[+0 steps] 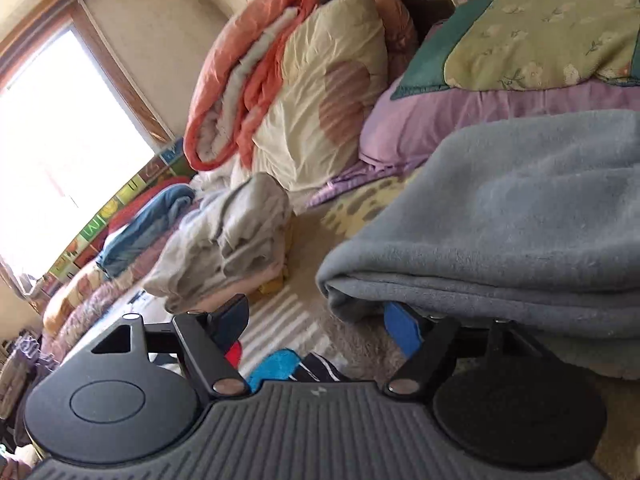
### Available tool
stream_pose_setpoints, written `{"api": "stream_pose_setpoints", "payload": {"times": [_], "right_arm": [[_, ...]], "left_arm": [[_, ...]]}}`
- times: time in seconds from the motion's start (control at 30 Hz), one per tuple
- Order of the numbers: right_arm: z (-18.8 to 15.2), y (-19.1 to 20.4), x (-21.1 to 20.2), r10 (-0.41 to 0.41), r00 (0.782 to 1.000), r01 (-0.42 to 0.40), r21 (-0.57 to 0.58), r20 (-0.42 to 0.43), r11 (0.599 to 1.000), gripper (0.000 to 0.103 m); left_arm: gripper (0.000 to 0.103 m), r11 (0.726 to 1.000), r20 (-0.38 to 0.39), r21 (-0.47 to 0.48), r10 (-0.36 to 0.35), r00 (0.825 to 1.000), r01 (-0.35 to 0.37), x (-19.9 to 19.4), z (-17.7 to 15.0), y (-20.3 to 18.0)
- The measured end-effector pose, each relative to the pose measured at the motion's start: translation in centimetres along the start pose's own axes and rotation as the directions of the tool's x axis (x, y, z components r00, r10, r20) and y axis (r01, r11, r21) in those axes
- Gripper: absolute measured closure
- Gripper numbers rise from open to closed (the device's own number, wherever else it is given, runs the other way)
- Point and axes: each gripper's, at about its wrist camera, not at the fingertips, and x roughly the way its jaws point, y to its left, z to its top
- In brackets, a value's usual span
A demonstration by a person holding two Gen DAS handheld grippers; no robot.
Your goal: Fold clothes
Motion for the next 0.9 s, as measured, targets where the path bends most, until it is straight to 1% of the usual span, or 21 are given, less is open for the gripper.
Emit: {"api": "stream_pose_setpoints", "payload": {"times": [0.07, 0.1, 0.17, 0.2, 0.23, 0.27, 0.3, 0.33, 0.4, 0.43, 0.47, 0.53, 0.57, 0.6, 0.67, 0.73, 0.77, 0.8, 0.83, 0.87, 0.9], "right_arm": [[0.2, 0.9, -1.2, 0.027, 0.999, -0.026, -0.064, 0.023, 0.998, 0.028], [0.2, 1.3, -1.6, 0.074, 0.997, -0.074, -0.072, 0.008, 0.995, 0.027], [-0.6, 1.6, -0.7, 0.165, 0.982, -0.168, -0.033, -0.087, 0.985, 0.025], [-1.2, 1.7, 0.0, 0.203, 0.969, -0.206, -0.005, -0.141, 0.979, 0.025], [-1.8, 1.7, 0.7, 0.242, 0.951, -0.242, 0.026, -0.194, 0.97, 0.025], [-2.4, 1.7, 1.4, 0.251, 0.94, -0.248, 0.042, -0.233, 0.968, 0.025], [-2.9, 1.5, 2.1, 0.209, 0.945, -0.207, 0.033, -0.252, 0.978, 0.027], [-3.0, 1.1, 2.6, 0.175, 0.951, -0.172, 0.035, -0.254, 0.985, 0.029], [-2.1, -0.6, 2.9, 0.131, 0.971, -0.117, 0.082, -0.202, 0.99, 0.039], [-1.8, -1.3, 2.9, 0.11, 0.978, -0.093, 0.104, -0.179, 0.99, 0.038], [-1.7, -1.6, 2.5, 0.092, 0.983, -0.073, 0.121, -0.16, 0.99, 0.034], [-1.5, -2.4, 1.7, 0.055, 0.991, -0.035, 0.156, -0.125, 0.987, 0.033], [-1.4, -2.4, 1.2, 0.04, 0.994, -0.023, 0.158, -0.104, 0.987, 0.03], [-1.3, -1.7, 0.6, 0.034, 0.996, -0.024, 0.125, -0.079, 0.992, 0.028], [-0.9, 0.2, -0.6, 0.033, 0.999, -0.032, 0.032, -0.029, 0.999, 0.028], [-0.9, 2.0, -1.6, 0.074, 0.997, -0.074, -0.031, -0.003, 0.997, 0.026], [-1.0, 2.9, -1.9, 0.11, 0.994, -0.11, -0.049, -0.009, 0.993, 0.021], [-1.5, 3.7, -1.6, 0.182, 0.981, -0.185, -0.033, -0.061, 0.982, 0.018], [-2.4, 4.6, -0.9, 0.265, 0.954, -0.266, 0.006, -0.138, 0.964, 0.018], [-3.5, 5.5, -0.2, 0.332, 0.919, -0.328, 0.059, -0.213, 0.943, 0.018], [-4.7, 6.3, 0.6, 0.4, 0.872, -0.382, 0.117, -0.282, 0.917, 0.018]], "left_arm": [[0.036, 1.0, 0.0, 0.001, 0.002, 1.0, -0.002, 0.0, 0.0, 0.0], [0.036, 1.0, 0.001, 0.001, 0.003, 1.0, -0.003, 0.0, 0.0, -0.1], [0.036, 1.0, 0.002, -0.001, 0.002, 1.0, -0.002, 0.1, 0.0, -0.1], [0.035, 1.0, 0.002, -0.002, 0.002, 1.0, -0.002, 0.1, 0.0, -0.1], [0.035, 1.0, 0.003, -0.002, 0.002, 1.0, -0.002, 0.1, 0.0, 0.0], [0.035, 1.0, 0.003, -0.003, 0.001, 1.0, -0.001, 0.1, 0.0, 0.0], [0.035, 1.0, 0.004, -0.003, 0.0, 1.0, 0.0, 0.1, 0.0, 0.0], [0.035, 1.0, 0.004, -0.004, 0.0, 1.0, 0.0, 0.1, 0.0, 0.0], [0.035, 1.0, 0.004, -0.004, -0.001, 1.0, 0.001, 0.1, 0.0, 0.1], [0.035, 1.0, 0.004, -0.004, -0.001, 1.0, 0.001, 0.1, 0.0, 0.1], [0.035, 1.0, 0.004, -0.003, -0.001, 1.0, 0.001, 0.1, 0.0, 0.1], [0.035, 1.0, 0.004, -0.002, -0.001, 1.0, 0.001, 0.2, 0.0, 0.1], [0.035, 1.0, 0.004, -0.002, -0.002, 1.0, 0.002, 0.2, 0.0, 0.1], [0.035, 1.0, 0.004, -0.002, -0.002, 1.0, 0.002, 0.2, 0.0, 0.1], [0.034, 1.0, 0.004, -0.001, -0.002, 1.0, 0.002, 0.2, 0.0, 0.1], [0.034, 1.0, 0.004, 0.0, -0.002, 1.0, 0.002, 0.3, 0.0, 0.0], [0.034, 1.0, 0.004, 0.001, -0.002, 1.0, 0.002, 0.3, 0.0, 0.1], [0.034, 1.0, 0.004, 0.001, -0.002, 1.0, 0.002, 0.3, 0.0, 0.1], [0.033, 1.0, 0.004, 0.001, -0.002, 1.0, 0.002, 0.3, 0.0, 0.1], [0.033, 1.0, 0.005, 0.001, -0.002, 1.0, 0.002, 0.3, 0.0, 0.1], [0.033, 1.0, 0.005, 0.001, -0.002, 1.0, 0.002, 0.3, 0.0, 0.1]]}}
